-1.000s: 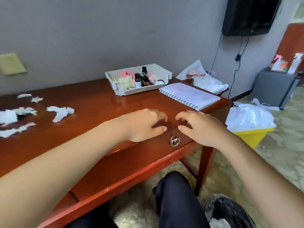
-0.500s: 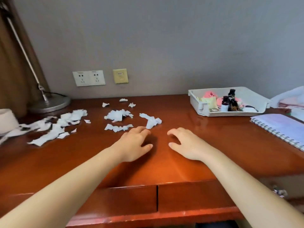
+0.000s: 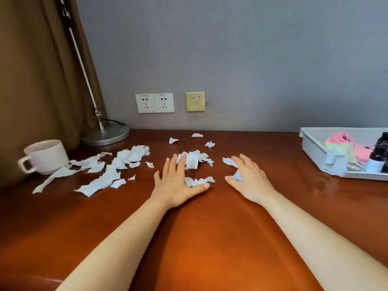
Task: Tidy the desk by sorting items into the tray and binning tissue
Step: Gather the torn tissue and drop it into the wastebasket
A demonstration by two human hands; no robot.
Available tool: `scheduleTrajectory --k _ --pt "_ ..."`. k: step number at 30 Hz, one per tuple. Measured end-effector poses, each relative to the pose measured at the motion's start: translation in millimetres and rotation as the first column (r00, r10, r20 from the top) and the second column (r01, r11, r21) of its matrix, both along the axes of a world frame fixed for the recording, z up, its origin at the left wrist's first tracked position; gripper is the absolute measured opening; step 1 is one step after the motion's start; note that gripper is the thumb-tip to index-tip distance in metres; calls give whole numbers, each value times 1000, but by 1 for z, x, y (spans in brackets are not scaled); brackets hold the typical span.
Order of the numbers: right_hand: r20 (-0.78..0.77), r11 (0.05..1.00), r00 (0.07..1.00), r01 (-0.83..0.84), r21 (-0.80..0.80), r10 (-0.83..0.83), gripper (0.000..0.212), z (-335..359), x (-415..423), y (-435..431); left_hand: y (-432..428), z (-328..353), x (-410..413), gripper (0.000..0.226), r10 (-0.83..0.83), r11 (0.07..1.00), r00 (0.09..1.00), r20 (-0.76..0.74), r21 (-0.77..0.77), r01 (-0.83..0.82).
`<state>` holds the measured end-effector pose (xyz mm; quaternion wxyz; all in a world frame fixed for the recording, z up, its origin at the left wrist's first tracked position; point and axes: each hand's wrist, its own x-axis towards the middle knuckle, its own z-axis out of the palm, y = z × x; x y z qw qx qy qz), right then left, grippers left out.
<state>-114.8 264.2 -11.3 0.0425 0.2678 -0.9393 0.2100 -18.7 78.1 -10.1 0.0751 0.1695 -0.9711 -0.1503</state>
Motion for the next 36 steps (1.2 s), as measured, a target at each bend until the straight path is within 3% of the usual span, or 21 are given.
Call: scheduleTrajectory --k 7,11,15,21,25,31,36 --pt "-9 990 991 -134 -39 134 68 2 -43 -42 -22 -3 -37 107 -63 998 998 22 13 63" --pt "8 962 964 -264 -73 265 67 2 -60 -64 -33 -9 -56 87 -114 993 993 -38 4 114" --pt "-4 956 957 -291 -48 291 66 0 -78 -82 -41 -11 -72 62 -130 991 987 -97 -12 130" --pt "-81 960 962 -269 -80 263 40 -2 -97 -98 -50 -10 -88 23 -105 990 974 -200 74 122" --pt "-98 958 962 -265 -109 255 26 -2 -101 -100 -56 -9 -97 20 -78 991 968 -240 91 102" --pt "-137 984 979 -163 -69 152 27 -2 -99 -99 -59 -4 -99 28 -39 992 966 -254 107 68" --pt "-76 972 987 -154 -177 142 29 0 -99 -94 -62 -4 -98 25 16 979 951 -308 198 48"
